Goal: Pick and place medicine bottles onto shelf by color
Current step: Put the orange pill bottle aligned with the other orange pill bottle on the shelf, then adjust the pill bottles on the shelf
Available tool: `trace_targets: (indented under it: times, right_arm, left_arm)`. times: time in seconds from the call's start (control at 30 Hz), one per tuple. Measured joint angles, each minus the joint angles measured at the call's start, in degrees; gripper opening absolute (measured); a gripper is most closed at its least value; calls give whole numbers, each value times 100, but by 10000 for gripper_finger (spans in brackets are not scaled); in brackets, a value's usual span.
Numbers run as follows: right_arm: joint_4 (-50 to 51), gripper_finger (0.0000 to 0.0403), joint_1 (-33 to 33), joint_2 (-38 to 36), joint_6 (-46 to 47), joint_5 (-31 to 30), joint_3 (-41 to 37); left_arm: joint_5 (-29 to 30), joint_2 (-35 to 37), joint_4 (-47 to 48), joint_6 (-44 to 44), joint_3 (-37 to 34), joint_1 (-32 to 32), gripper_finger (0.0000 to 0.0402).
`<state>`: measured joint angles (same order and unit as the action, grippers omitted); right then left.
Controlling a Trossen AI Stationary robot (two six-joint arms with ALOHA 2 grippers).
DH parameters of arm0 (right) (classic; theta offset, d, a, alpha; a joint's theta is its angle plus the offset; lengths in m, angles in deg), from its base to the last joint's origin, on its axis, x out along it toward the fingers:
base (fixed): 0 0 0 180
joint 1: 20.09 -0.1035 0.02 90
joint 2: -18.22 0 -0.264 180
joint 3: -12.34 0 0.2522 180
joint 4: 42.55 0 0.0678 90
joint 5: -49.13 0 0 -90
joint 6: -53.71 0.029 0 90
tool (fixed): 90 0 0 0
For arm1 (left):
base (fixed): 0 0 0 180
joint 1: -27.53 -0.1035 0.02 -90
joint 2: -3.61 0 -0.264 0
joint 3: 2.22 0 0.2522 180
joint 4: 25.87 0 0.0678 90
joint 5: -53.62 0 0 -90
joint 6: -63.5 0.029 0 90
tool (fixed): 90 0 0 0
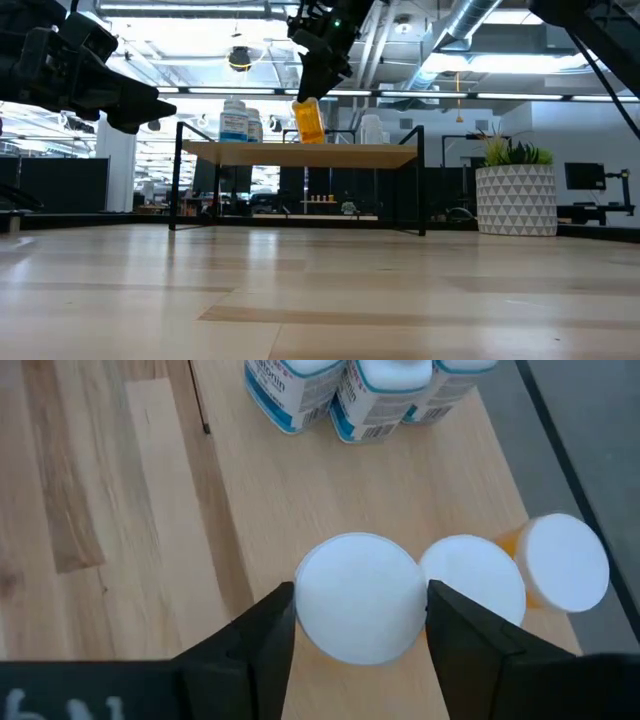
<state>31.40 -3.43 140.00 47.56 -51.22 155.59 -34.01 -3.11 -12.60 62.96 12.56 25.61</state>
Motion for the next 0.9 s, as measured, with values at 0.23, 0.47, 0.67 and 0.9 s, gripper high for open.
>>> trace_targets:
  times: [0.23, 0.47, 0.67, 0.9]
  right_arm:
    - [-67, 213, 0, 0, -34, 0, 0]
    - [-51, 235, 5, 48, 51, -2, -4]
    - [-61, 259, 31, 46, 53, -9, -4]
    - [-41, 275, 36, 46, 73, -13, -4]
  left_arm:
    - [0, 0, -2, -6, 0, 0, 254]
    - [0, 0, 0, -9, 0, 0, 254]
    - [-2, 0, -1, -13, 0, 0, 254]
    - [-2, 0, 0, -19, 0, -1, 254]
